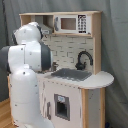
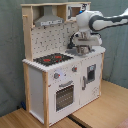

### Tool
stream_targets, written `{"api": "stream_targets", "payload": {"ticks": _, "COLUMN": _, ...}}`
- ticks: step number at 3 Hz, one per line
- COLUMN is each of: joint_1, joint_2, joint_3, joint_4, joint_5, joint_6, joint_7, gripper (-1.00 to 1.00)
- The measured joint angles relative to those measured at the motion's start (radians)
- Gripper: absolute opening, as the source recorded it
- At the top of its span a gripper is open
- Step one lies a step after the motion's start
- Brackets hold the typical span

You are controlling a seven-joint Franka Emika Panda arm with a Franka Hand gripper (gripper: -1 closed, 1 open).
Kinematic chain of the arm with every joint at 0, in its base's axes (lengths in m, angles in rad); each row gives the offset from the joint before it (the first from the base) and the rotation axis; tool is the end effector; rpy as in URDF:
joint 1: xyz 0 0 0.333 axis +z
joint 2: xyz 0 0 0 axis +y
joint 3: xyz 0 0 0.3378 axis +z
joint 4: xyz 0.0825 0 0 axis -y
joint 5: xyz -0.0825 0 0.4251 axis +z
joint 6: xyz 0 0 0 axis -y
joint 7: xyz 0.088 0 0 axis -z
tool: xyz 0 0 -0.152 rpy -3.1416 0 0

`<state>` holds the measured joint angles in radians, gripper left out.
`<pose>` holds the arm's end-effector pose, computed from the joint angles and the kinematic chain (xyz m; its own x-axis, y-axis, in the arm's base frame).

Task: Play with the kitchen

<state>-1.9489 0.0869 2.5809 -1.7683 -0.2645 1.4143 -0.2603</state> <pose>0.4603 0.2732 0.5383 0.6095 0.7258 -0.3189 0.7874 -0.6010 0.1371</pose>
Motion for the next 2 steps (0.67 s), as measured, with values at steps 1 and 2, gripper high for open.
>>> {"api": "stream_targets", "payload": {"ticks": 1, "joint_1": 0.000, "joint_2": 0.061, "joint_3": 0.003, "joint_4": -0.066, "joint_5": -0.036, "joint_6": 0.030, "joint_7": 0.028, "gripper": -1.00}}
{"api": "stream_targets", "payload": {"ticks": 2, "joint_1": 0.000, "joint_2": 0.142, "joint_3": 0.004, "joint_4": -0.141, "joint_5": -0.085, "joint_6": 0.063, "joint_7": 0.061, "gripper": -1.00}}
